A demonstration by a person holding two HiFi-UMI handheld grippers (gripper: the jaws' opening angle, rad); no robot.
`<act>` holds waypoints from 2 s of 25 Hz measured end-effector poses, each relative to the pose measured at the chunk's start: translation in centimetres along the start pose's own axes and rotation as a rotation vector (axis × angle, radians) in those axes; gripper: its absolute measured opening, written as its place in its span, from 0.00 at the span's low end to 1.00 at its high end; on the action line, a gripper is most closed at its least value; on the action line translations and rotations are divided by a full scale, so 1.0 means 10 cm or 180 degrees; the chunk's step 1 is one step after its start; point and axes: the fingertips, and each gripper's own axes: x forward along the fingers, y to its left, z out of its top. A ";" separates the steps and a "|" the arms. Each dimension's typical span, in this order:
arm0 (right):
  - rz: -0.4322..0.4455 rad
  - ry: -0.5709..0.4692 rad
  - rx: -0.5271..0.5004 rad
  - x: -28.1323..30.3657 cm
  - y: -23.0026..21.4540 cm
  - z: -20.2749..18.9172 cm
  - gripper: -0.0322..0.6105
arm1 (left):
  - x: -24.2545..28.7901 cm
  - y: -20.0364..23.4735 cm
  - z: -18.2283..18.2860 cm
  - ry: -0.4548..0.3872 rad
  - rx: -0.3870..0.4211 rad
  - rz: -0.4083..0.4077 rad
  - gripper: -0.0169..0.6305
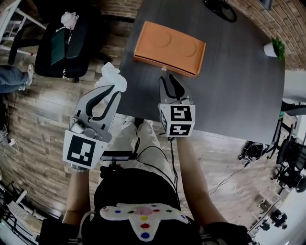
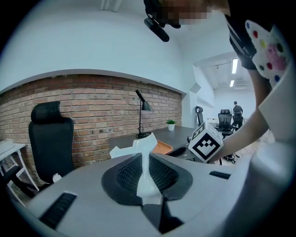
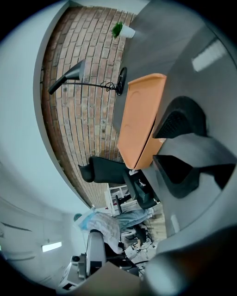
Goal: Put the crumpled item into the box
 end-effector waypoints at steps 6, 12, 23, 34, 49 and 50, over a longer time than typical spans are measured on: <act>-0.0028 0.0155 -0.0049 0.24 -0.02 -0.12 0.22 | 0.03 0.04 -0.08 0.0046 -0.0024 0.0008 0.10; -0.0099 0.0328 -0.0038 0.40 -0.10 -0.26 0.22 | 0.06 0.04 -0.11 0.0060 -0.0031 -0.0001 0.10; -0.0079 0.0387 0.0211 0.57 -0.13 -0.34 0.17 | 0.12 0.05 -0.16 0.0104 -0.0075 0.0001 0.10; -0.0063 0.0385 0.0231 0.48 -0.07 -0.37 0.16 | 0.14 0.05 -0.17 0.0098 -0.0087 -0.0015 0.10; 0.0005 0.0455 0.0297 0.29 0.16 -0.54 0.16 | 0.14 0.02 -0.21 0.0080 -0.0055 -0.0088 0.10; 0.0011 0.0464 0.0305 0.28 0.17 -0.55 0.16 | 0.14 0.02 -0.21 0.0076 -0.0053 -0.0089 0.10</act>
